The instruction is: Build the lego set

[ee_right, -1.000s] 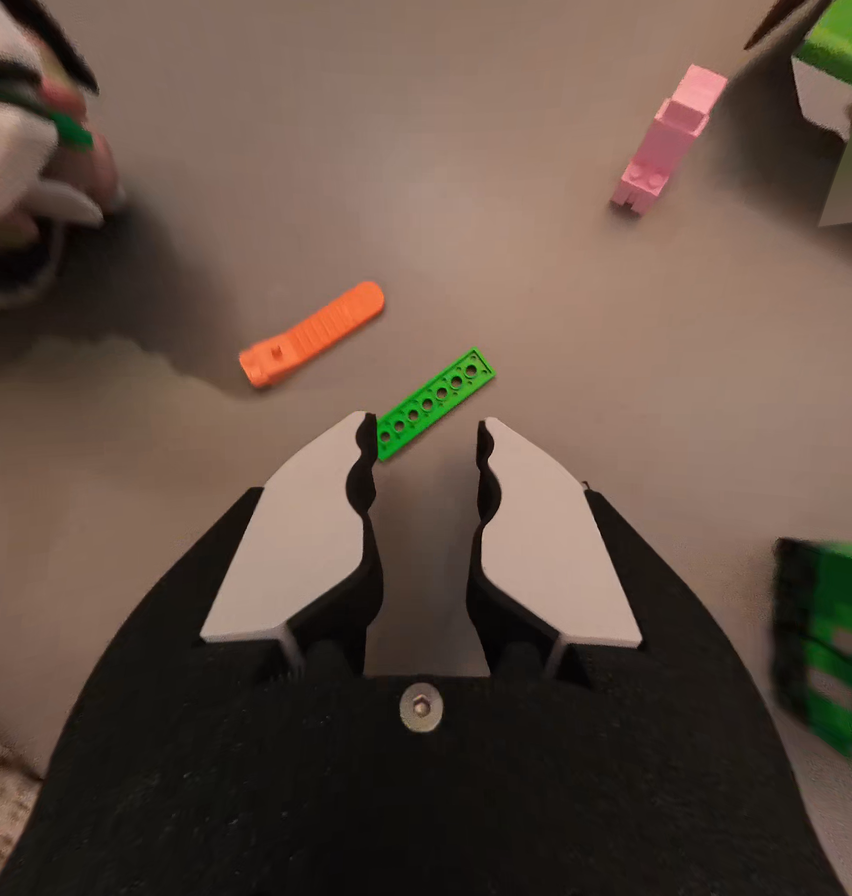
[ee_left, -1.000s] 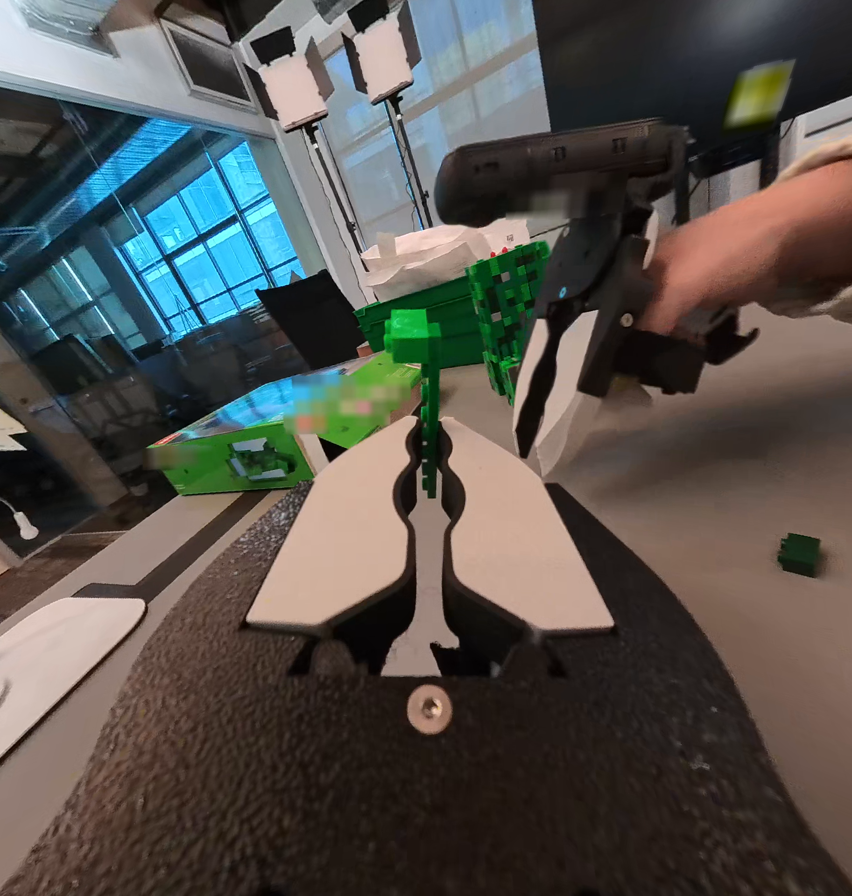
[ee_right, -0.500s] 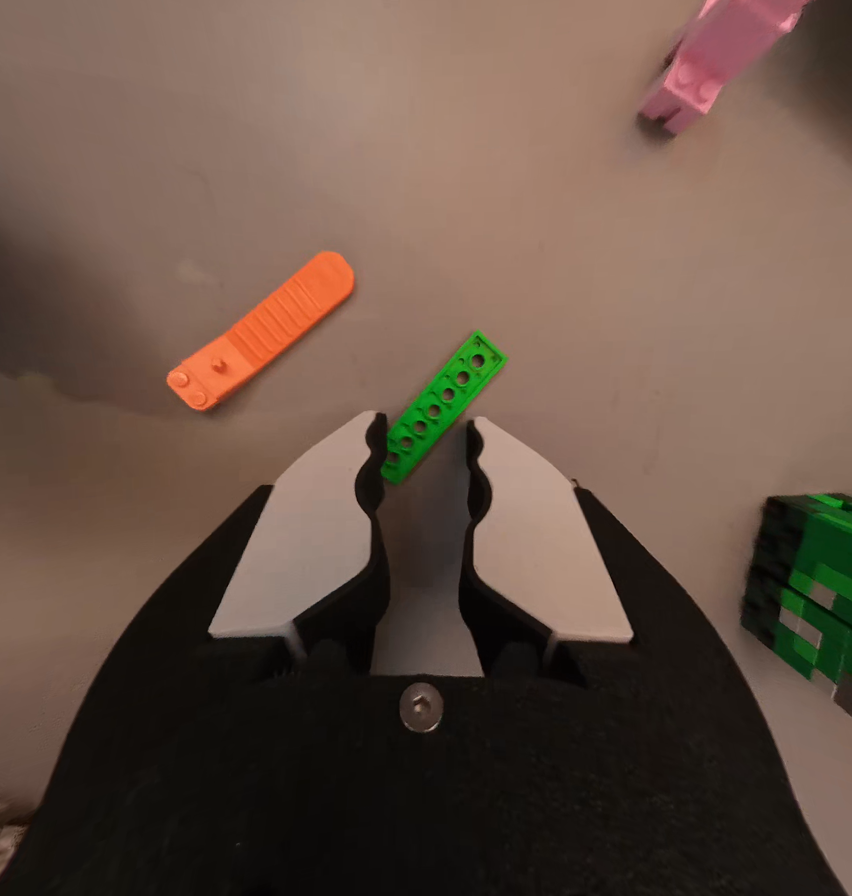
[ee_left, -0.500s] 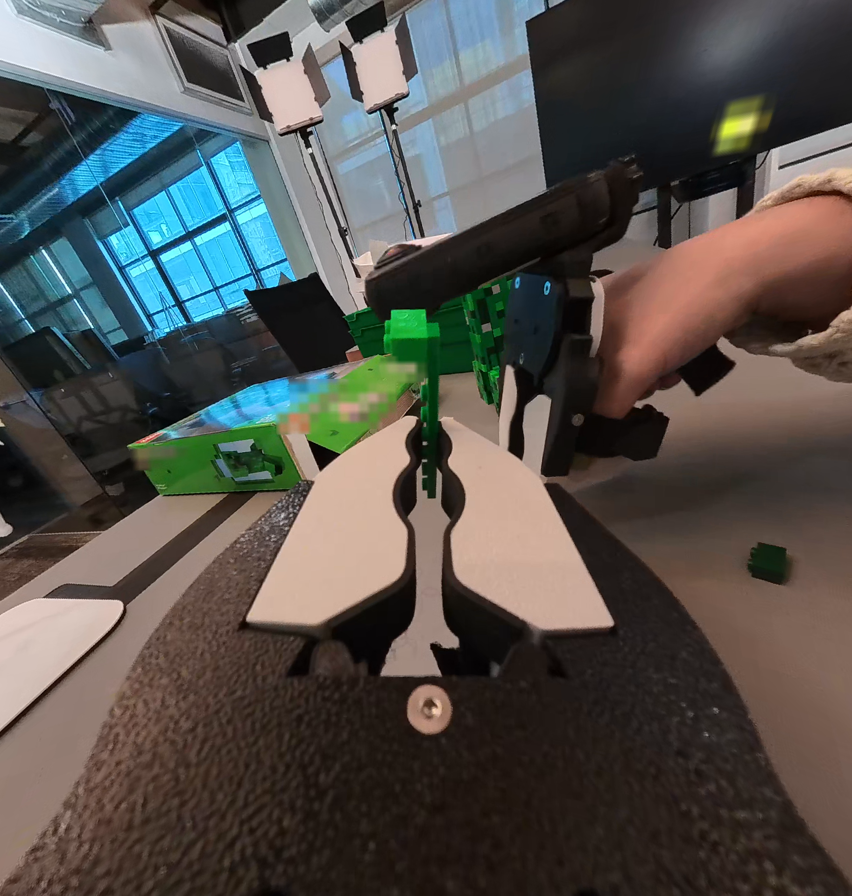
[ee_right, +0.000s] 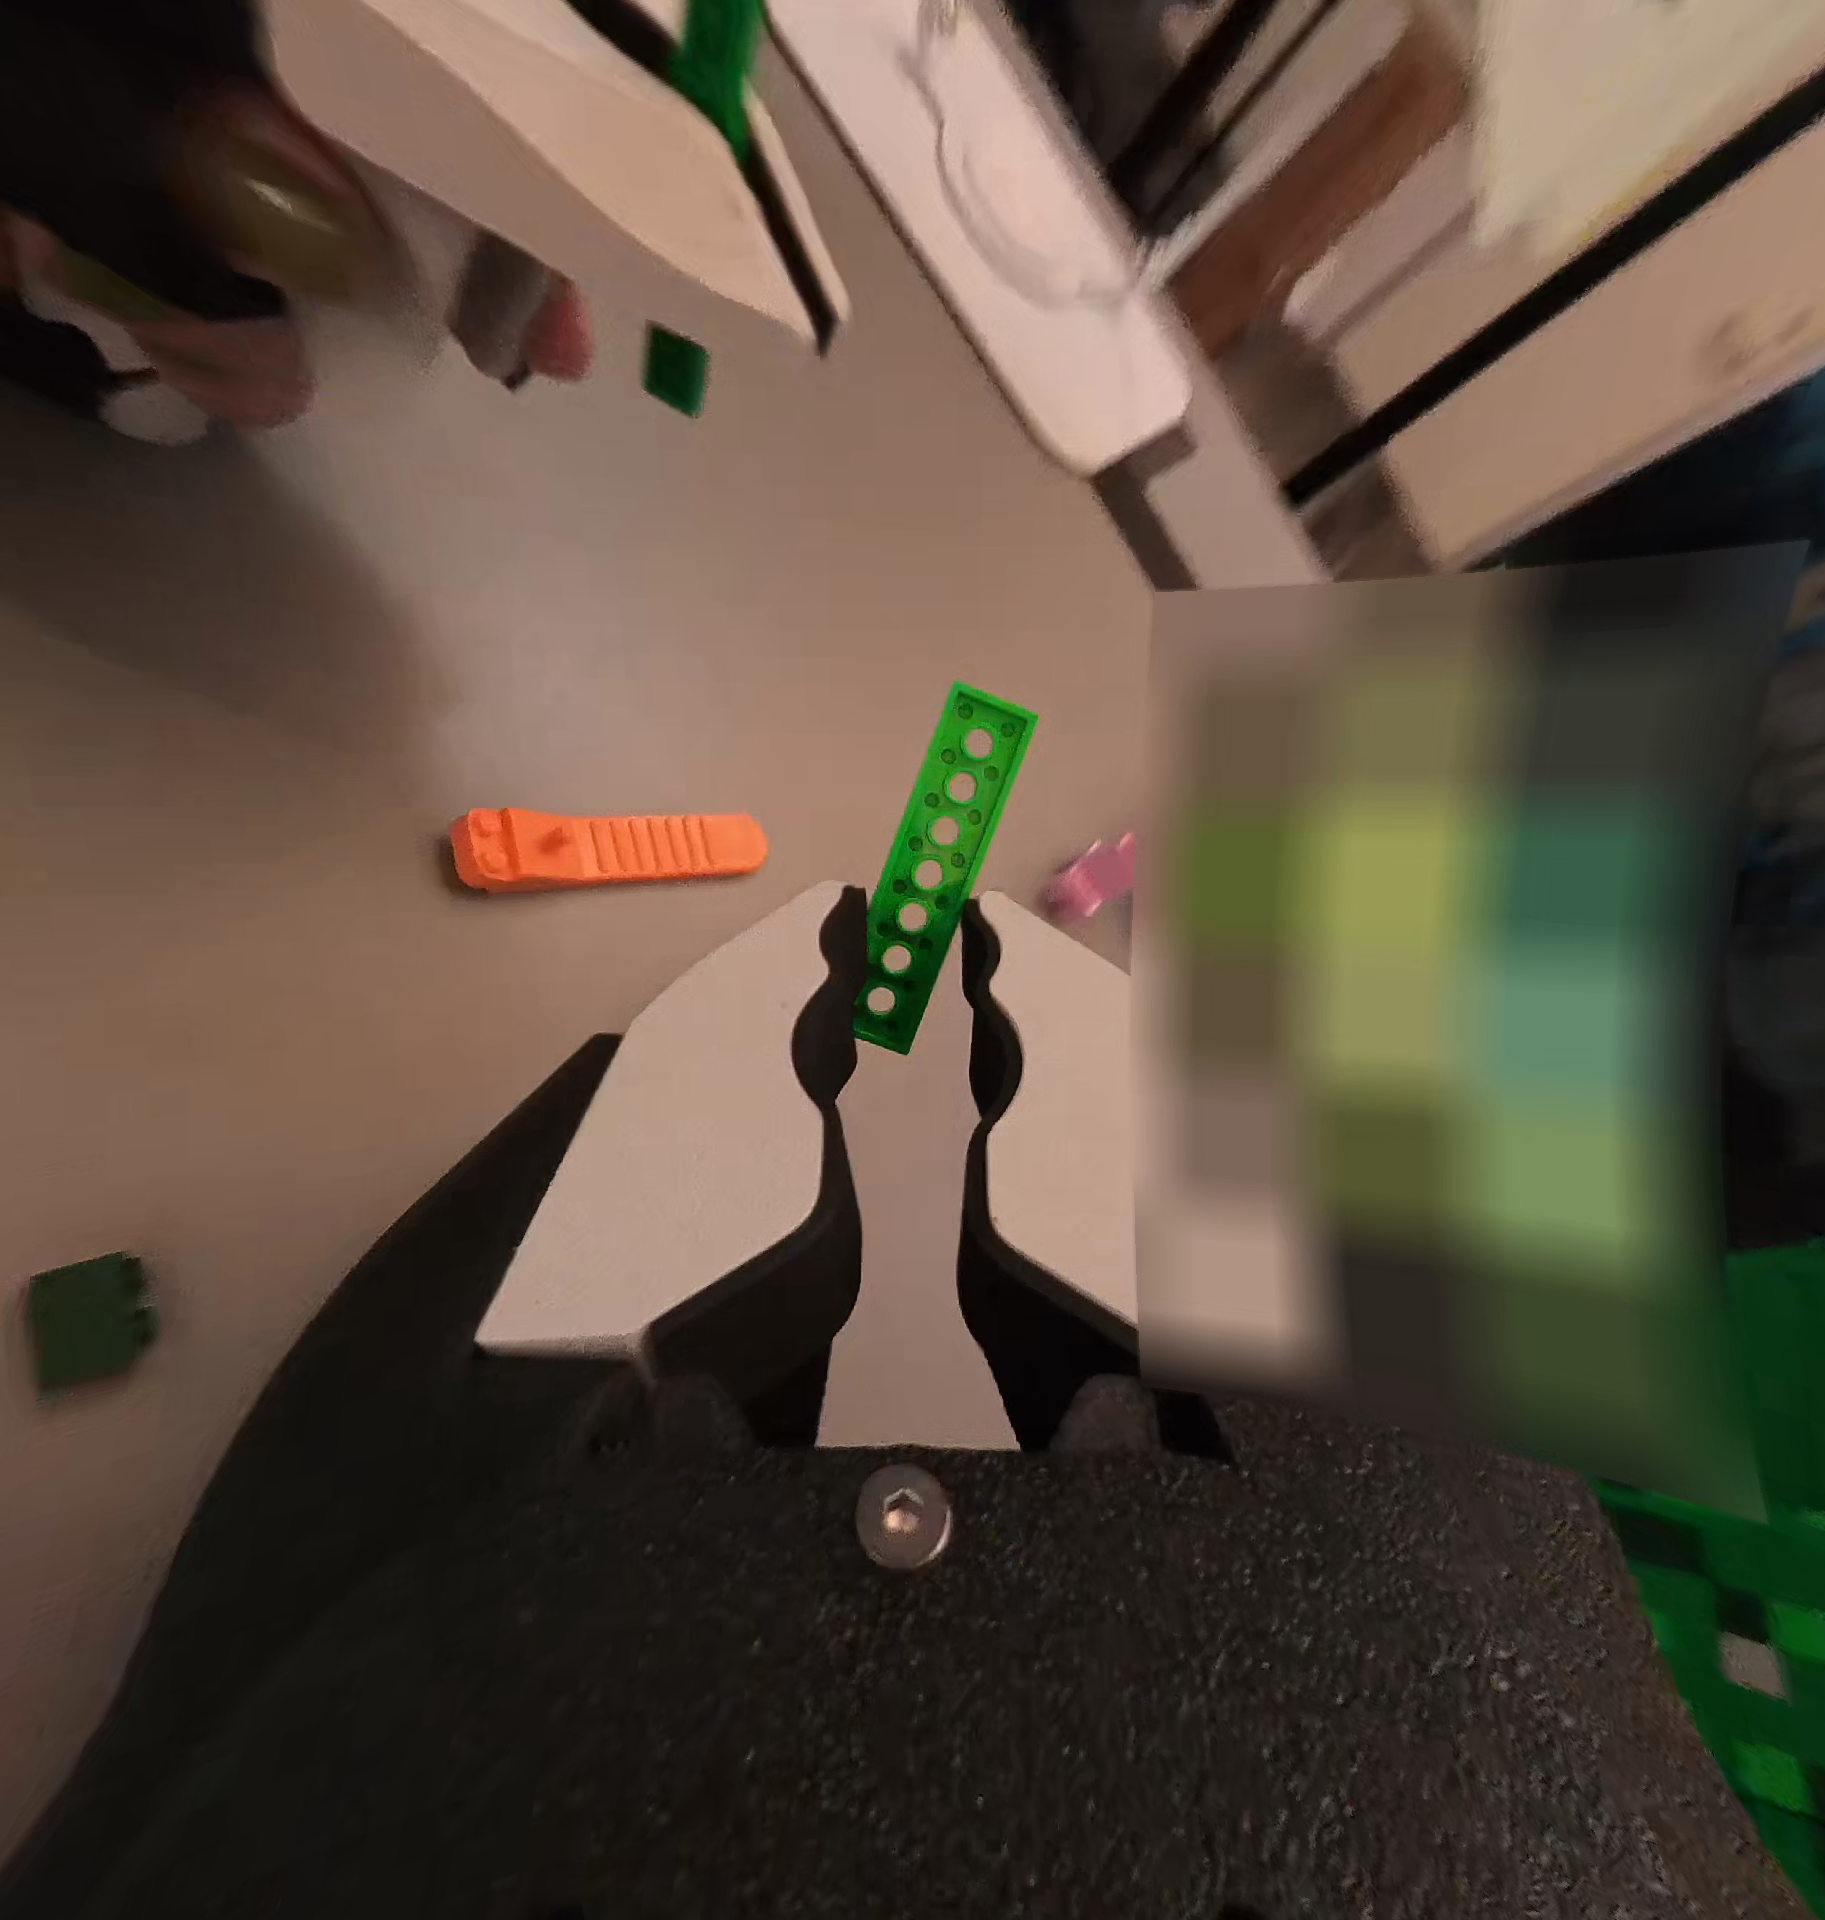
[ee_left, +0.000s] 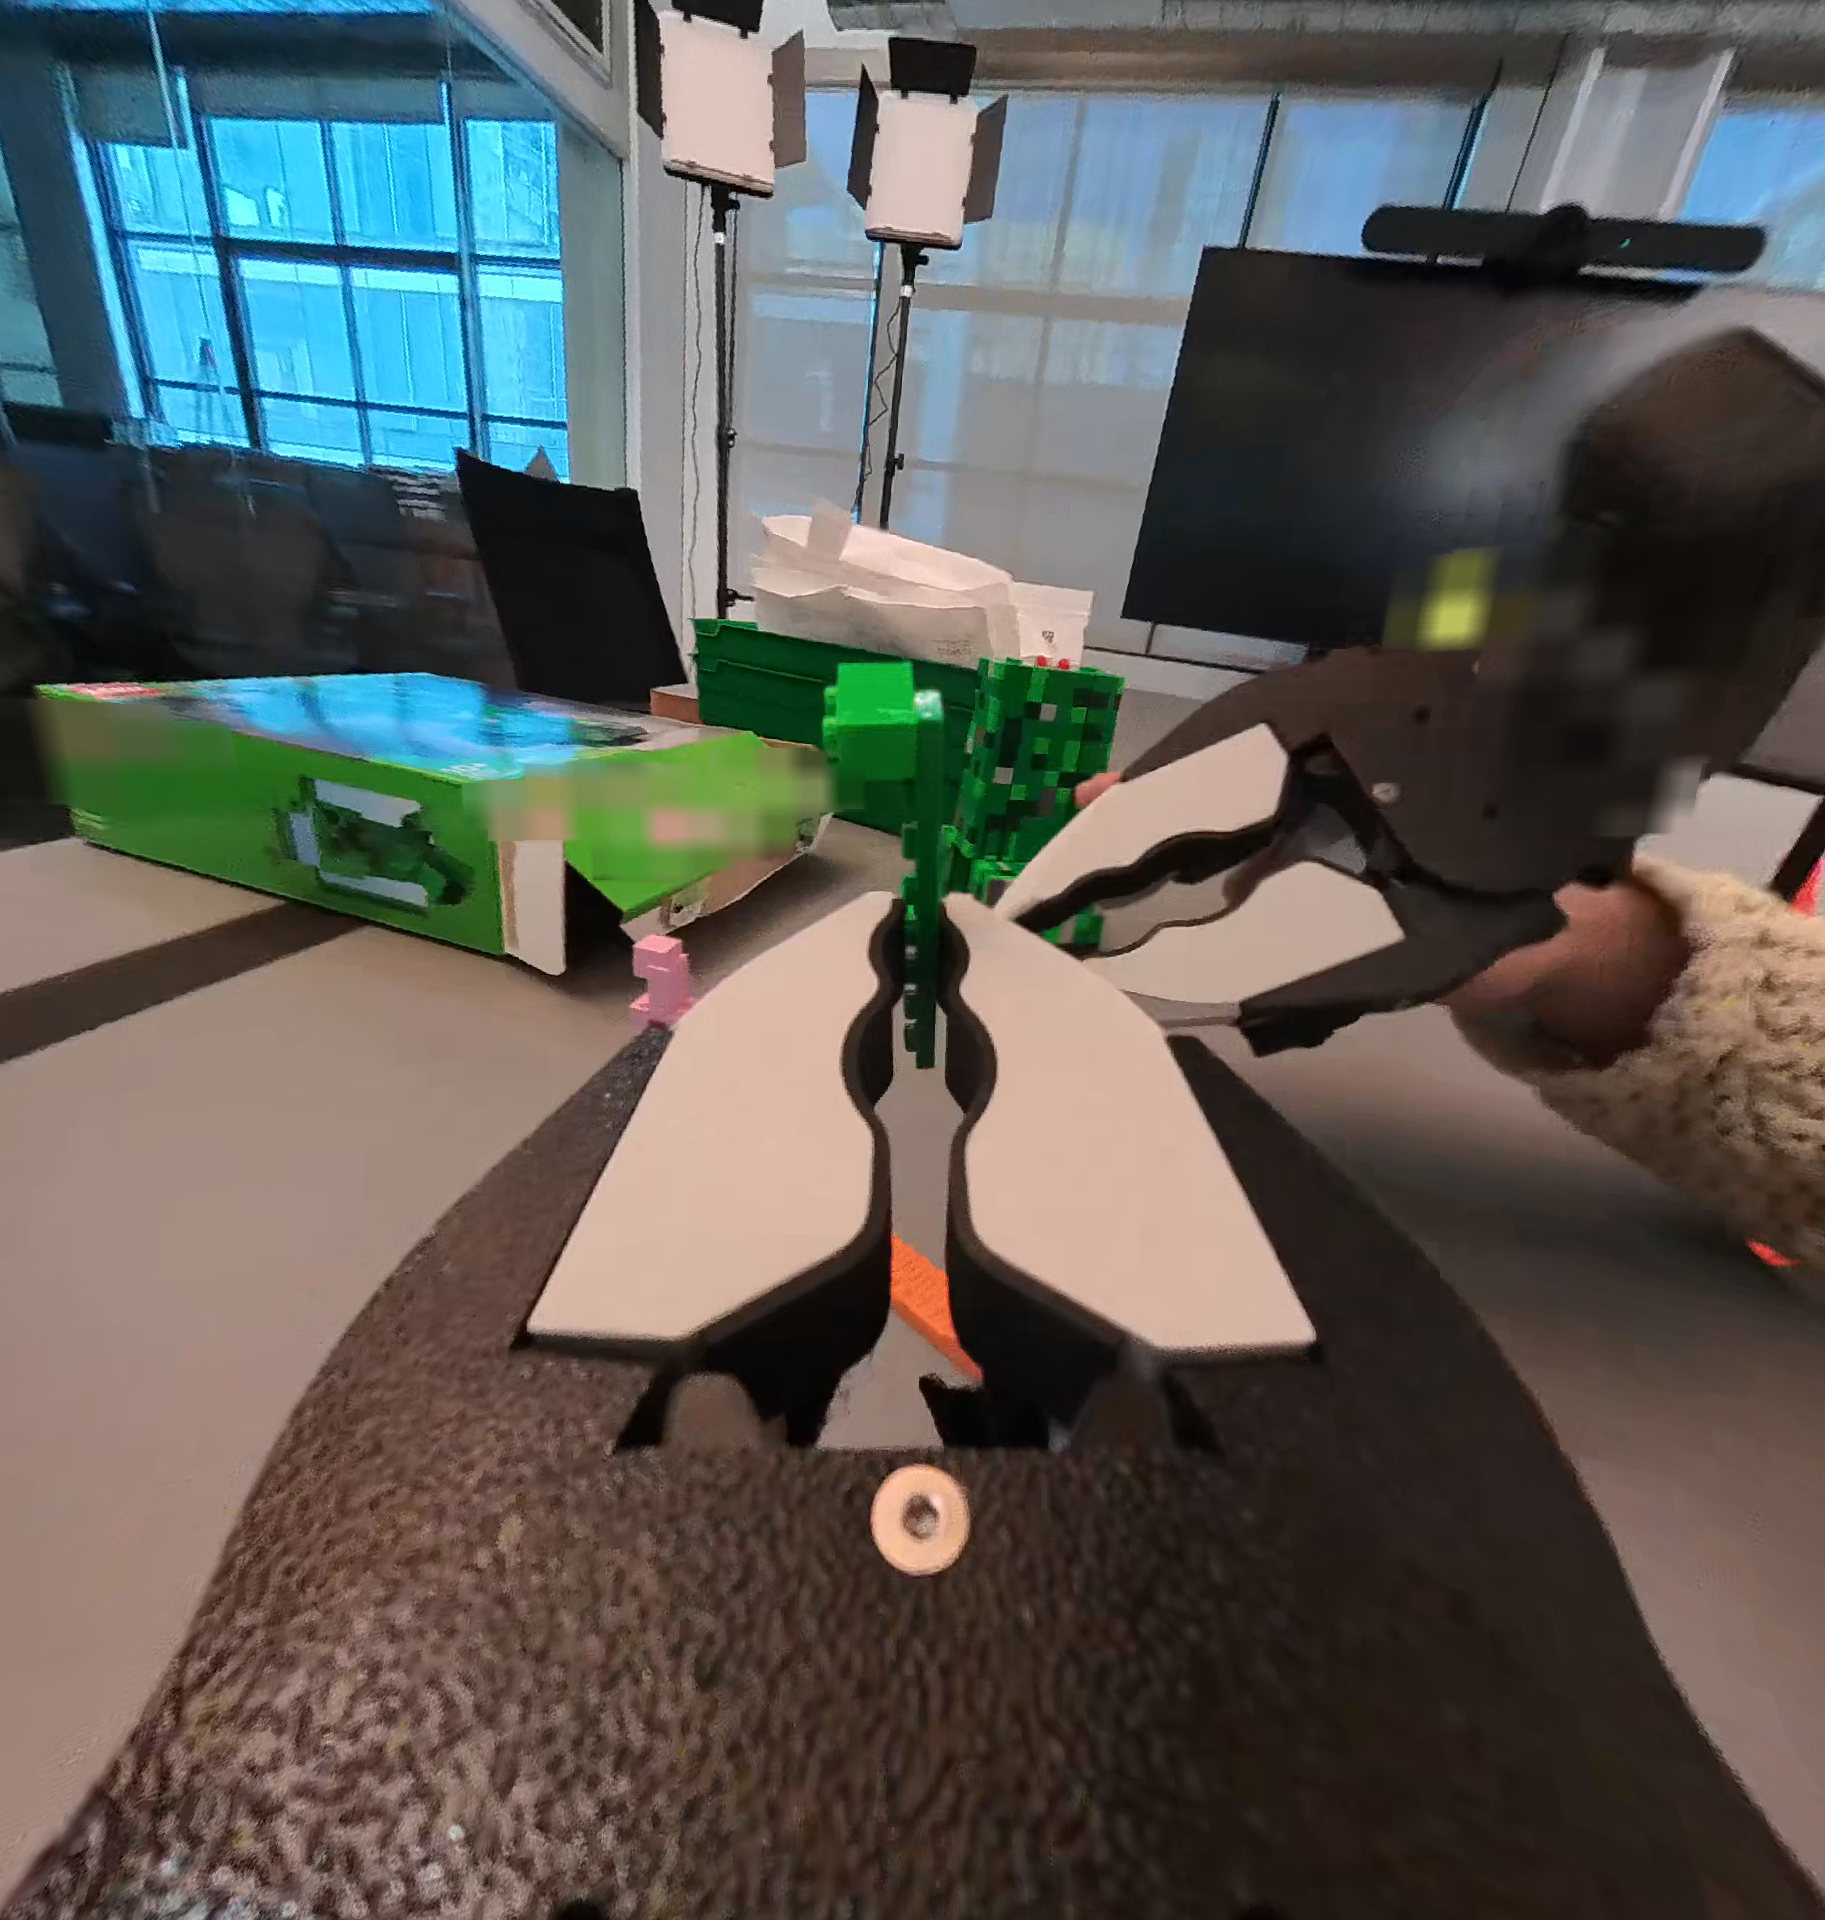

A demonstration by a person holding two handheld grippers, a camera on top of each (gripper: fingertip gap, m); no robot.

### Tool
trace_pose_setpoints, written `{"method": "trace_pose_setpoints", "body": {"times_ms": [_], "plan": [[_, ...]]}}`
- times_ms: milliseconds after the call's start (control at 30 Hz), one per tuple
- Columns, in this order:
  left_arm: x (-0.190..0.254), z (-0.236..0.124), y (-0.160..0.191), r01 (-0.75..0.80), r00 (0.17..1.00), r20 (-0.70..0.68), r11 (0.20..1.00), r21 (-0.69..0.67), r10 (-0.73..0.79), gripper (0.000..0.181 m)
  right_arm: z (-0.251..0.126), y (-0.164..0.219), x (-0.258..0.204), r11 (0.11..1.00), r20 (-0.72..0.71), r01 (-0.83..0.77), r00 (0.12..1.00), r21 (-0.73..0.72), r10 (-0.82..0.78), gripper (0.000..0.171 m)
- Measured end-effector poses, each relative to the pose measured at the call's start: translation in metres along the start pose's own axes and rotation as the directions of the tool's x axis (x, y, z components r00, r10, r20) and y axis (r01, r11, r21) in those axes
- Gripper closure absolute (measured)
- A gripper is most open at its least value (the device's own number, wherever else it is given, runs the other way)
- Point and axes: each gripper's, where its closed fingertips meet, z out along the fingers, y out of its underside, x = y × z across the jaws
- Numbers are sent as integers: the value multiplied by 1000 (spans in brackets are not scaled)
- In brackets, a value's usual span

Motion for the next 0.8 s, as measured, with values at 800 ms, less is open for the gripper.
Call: {"method": "trace_pose_setpoints", "body": {"times_ms": [800], "plan": [[36,-3,-14,49,987,-155,992,118,-30,178,-27,-73,-13,889,-390,333,899,313,-200,155]]}}
